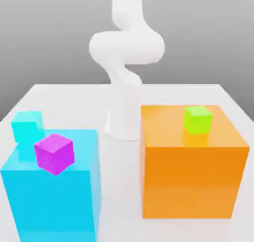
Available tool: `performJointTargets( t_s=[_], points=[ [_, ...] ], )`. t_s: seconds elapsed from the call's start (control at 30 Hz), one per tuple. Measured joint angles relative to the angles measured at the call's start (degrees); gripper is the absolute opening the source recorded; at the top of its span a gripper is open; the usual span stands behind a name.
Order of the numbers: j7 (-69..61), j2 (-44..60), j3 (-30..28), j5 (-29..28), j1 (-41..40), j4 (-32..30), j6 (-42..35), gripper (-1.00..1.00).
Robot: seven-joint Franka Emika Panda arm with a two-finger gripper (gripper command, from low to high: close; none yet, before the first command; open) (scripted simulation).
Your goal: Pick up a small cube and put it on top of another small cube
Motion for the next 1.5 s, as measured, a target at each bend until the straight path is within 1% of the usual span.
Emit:
performJointTargets(
  t_s=[0.23, 0.4, 0.57, 0.7, 0.77, 0.87, 0.97, 1.13, 1.2, 1.27, 1.4, 1.43, 1.5],
  points=[
    [-14.74, 12.45, -4.66, -13.17, -5.09, -0.4, 2.94, 0.0],
    [-26.67, 21.09, -9.11, -21.14, -8.09, -0.33, 4.67, 0.0],
    [-40.21, 29.81, -14.07, -26.79, -10.92, -0.45, 7.05, 0.0],
    [-52.3, 37.02, -17.8, -29.3, -14.24, -0.85, 9.82, 0.0],
    [-56.36, 40.19, -19.17, -25.69, -17.09, -3.46, 12.84, 0.0],
    [-57.27, 42.33, -19.05, -17.81, -22.12, -8.22, 16.81, 0.0],
    [-56.93, 43.86, -18.14, -9.56, -23.01, -13.08, 20.49, 0.0],
    [-55.85, 46.1, -18.05, 4.2, -27.03, -21.04, 26.24, 0.0],
    [-54.58, 46.61, -18.62, 7.9, -28.59, -23.46, 27.99, 0.0],
    [-56.46, 49.52, -16.89, 12.22, -30.3, -23.62, 30.55, 0.0],
    [-62.18, 57.38, -8.78, 20.35, -36.82, -22.05, 36.66, 0.0],
    [-63.15, 59.06, -6.82, 21.59, -38.51, -21.68, 38.04, -1.0],
    [-63.14, 59.06, -6.82, 21.59, -38.51, -21.68, 38.02, -1.0]
  ],
)
